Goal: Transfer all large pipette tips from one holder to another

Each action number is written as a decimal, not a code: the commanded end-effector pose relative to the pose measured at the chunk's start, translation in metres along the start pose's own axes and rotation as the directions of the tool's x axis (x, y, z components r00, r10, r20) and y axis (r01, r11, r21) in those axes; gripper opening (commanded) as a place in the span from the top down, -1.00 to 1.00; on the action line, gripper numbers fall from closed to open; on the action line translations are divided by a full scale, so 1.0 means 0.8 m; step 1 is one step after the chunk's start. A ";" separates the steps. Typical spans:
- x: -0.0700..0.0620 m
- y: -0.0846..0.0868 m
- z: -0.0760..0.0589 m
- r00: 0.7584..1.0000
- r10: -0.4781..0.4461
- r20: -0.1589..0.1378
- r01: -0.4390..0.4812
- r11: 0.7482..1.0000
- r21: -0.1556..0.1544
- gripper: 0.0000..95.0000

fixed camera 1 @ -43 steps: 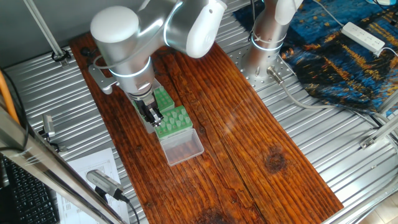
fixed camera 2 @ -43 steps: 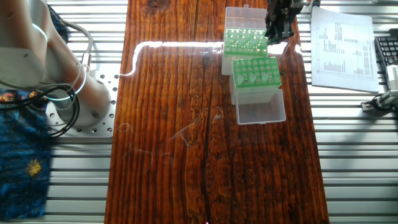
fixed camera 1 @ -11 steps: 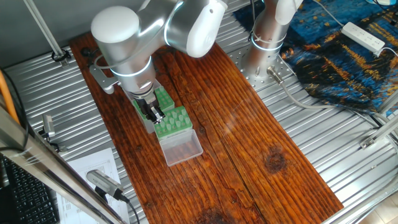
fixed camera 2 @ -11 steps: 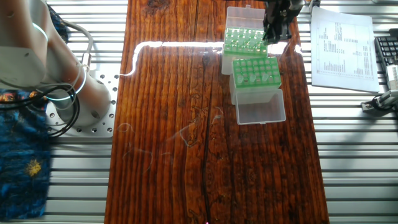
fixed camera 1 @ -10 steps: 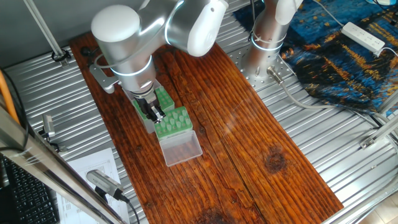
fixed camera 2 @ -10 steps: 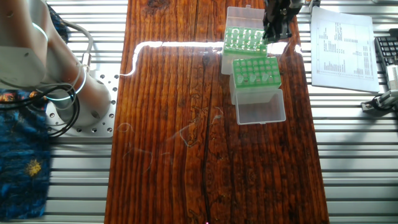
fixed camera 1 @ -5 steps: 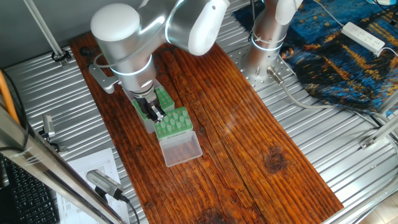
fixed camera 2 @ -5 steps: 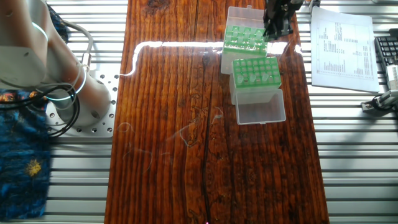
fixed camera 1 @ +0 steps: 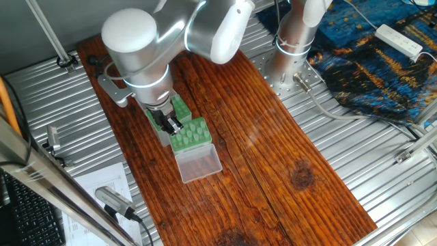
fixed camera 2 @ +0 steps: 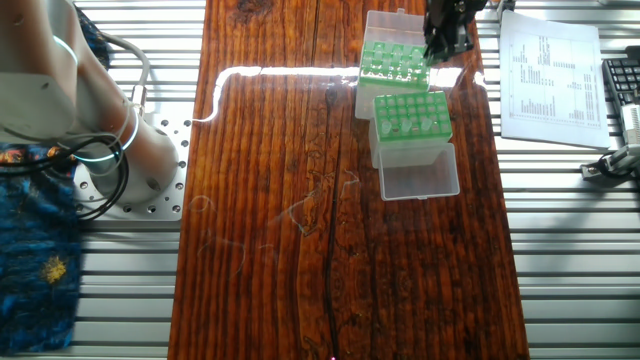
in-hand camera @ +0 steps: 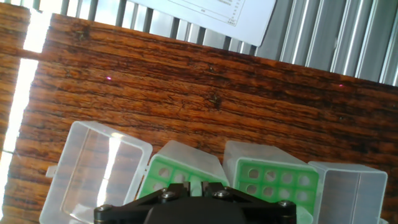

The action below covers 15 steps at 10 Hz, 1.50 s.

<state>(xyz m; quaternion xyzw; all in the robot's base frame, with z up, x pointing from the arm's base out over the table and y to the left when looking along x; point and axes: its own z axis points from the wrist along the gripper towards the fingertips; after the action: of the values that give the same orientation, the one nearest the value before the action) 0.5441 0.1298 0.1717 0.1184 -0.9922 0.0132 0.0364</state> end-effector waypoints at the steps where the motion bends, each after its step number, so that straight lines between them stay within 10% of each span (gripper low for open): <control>1: 0.001 0.000 -0.003 1.000 -0.010 -0.005 0.010 1.000 0.003 1.00; 15: -0.018 0.001 -0.022 0.997 -0.064 -0.044 0.064 0.998 0.016 1.00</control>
<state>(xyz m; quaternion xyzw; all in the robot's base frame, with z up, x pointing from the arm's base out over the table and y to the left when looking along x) 0.5587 0.1341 0.1893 0.1501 -0.9867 0.0237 0.0578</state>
